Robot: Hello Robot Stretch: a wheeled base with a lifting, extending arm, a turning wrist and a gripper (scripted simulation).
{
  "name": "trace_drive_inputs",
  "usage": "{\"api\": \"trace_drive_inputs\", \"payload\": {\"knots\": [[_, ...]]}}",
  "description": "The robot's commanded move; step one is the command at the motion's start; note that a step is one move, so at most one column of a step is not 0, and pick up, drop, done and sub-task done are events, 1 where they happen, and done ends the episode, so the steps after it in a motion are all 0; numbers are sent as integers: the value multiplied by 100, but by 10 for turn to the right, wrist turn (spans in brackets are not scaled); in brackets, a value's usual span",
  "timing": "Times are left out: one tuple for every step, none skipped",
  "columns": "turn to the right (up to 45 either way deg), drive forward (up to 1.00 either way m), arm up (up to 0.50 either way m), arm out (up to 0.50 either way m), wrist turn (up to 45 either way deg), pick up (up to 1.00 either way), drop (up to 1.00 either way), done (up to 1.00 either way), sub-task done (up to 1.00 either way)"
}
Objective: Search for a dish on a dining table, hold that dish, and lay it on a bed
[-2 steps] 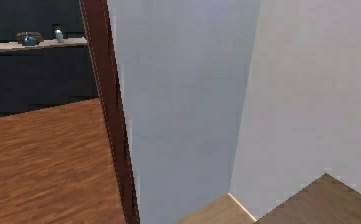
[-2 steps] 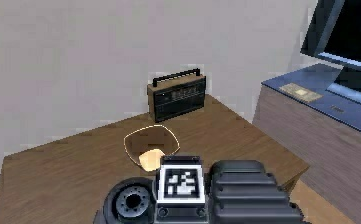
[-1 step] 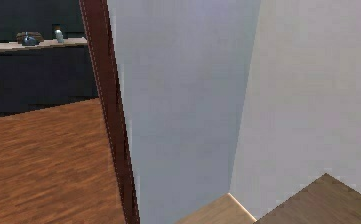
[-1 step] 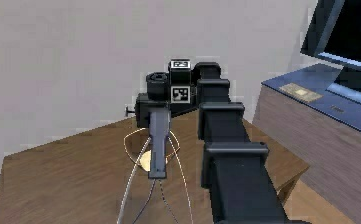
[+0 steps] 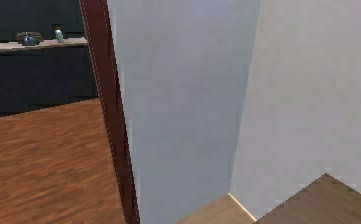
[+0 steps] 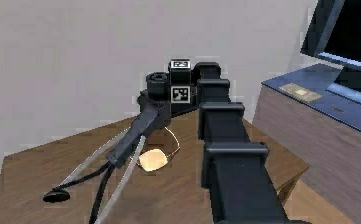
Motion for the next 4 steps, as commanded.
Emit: {"api": "trace_drive_inputs", "payload": {"knots": [[0, 0, 0, 0, 450, 0, 0, 0, 0], [0, 0, 0, 0, 450, 0, 0, 0, 0], [0, 0, 0, 0, 120, 0, 0, 0, 0], [0, 0, -24, 0, 0, 0, 0, 0, 0]]}}
